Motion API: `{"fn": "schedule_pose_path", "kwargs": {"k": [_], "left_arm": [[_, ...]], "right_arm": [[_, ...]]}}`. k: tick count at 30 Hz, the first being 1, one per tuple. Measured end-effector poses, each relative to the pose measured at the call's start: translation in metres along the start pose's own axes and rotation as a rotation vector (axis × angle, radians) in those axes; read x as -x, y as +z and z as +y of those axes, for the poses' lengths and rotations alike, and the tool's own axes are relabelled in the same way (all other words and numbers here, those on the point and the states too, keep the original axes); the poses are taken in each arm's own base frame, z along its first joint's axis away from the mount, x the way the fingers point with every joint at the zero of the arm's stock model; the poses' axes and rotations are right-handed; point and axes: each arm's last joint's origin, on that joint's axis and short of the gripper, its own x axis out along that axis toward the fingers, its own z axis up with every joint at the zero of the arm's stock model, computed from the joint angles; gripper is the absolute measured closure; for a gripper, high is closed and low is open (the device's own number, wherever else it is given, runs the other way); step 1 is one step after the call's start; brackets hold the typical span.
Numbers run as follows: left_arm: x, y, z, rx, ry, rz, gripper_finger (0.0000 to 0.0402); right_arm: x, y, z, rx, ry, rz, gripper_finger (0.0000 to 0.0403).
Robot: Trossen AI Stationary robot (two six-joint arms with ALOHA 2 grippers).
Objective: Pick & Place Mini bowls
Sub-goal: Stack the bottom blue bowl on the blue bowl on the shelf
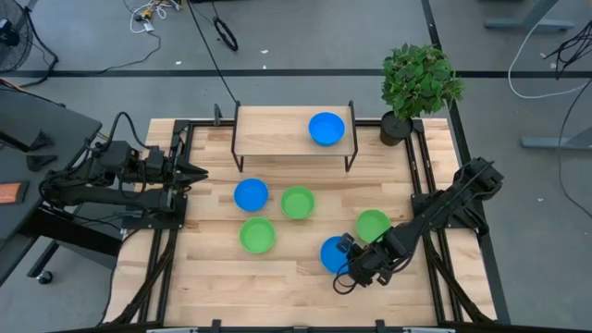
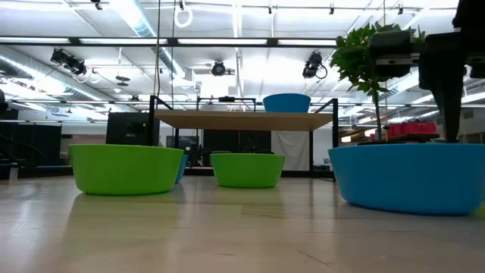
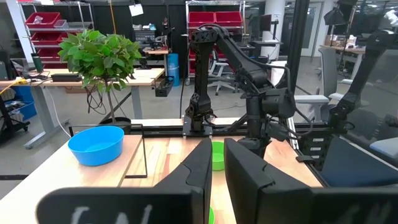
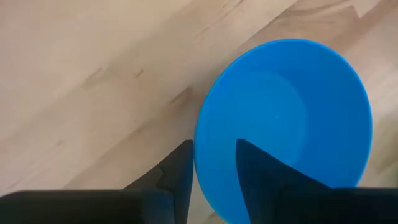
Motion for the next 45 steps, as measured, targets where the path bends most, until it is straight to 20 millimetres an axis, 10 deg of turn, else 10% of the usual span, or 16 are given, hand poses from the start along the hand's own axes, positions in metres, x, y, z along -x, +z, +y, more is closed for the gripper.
{"fn": "schedule_pose_path", "kwargs": {"k": [23,45], "left_arm": [[0.0001,0.0,0.0,0.0,0.0,0.0,0.0353],[0.0,0.0,0.0,0.0,0.0,0.0,0.0353]], "right_arm": [[-0.0071,-0.0008,0.0008,0.053,0.015,0.023,0.0284],[-0.0073,-0.0009,0.0008,0.054,0.015,0.026,0.0397]]}}
